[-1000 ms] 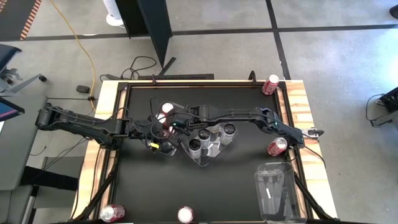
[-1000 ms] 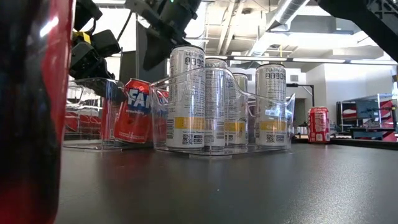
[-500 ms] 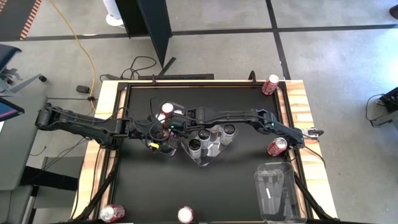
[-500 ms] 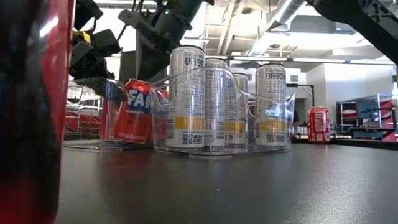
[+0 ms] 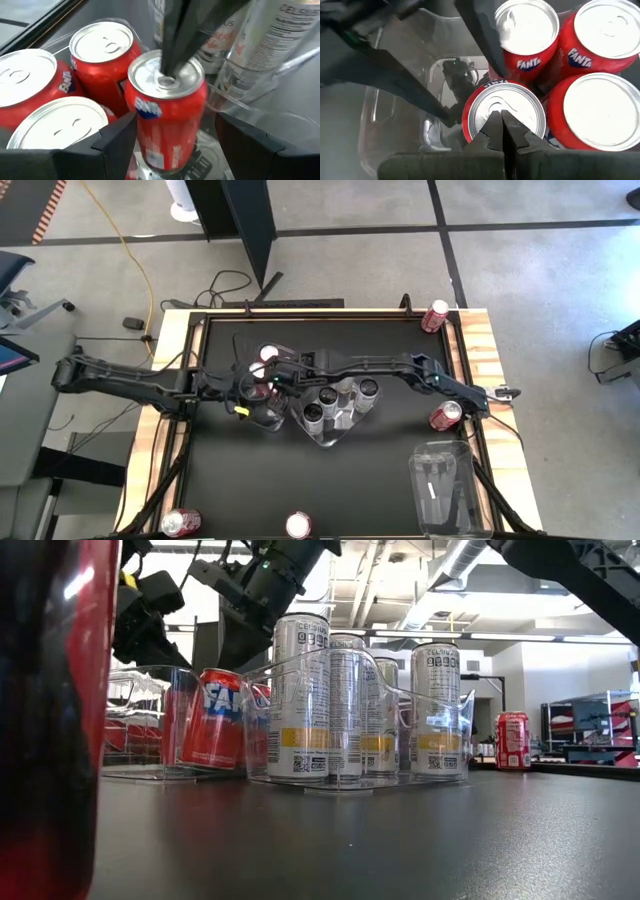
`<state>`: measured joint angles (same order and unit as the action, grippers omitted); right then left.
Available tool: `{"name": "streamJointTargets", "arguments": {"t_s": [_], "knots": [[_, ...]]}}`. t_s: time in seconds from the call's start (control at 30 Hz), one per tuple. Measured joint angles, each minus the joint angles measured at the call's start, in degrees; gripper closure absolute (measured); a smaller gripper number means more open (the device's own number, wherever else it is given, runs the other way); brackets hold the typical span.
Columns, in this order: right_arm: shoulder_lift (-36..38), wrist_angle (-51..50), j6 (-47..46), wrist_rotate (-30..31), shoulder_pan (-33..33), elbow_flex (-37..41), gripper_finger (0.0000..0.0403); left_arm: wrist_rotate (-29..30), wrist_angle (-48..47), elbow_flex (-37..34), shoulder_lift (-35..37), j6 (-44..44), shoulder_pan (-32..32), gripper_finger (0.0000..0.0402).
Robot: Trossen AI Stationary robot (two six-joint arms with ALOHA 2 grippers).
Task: Sort soda cans
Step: Put the orange soda can into the left transparent bin
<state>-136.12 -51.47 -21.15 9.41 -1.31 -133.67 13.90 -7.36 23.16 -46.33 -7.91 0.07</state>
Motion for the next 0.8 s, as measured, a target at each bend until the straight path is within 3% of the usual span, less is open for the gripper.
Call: {"name": "streamJointTargets", "arguments": {"t_s": [0.47, 0.8], "knots": [[-0.1, 2.08, 1.75, 0.0, 0.28, 0.07, 0.0395, -0.15, -7.05, 0.0, 11.93, -0.48, -0.04, 0.014], [-0.17, 2.94, 2.36, 0.04, 1.07, 0.11, 0.0376, -5.3, -9.2, 0.0, 9.74, -0.95, -0.04, 0.0142]]}}
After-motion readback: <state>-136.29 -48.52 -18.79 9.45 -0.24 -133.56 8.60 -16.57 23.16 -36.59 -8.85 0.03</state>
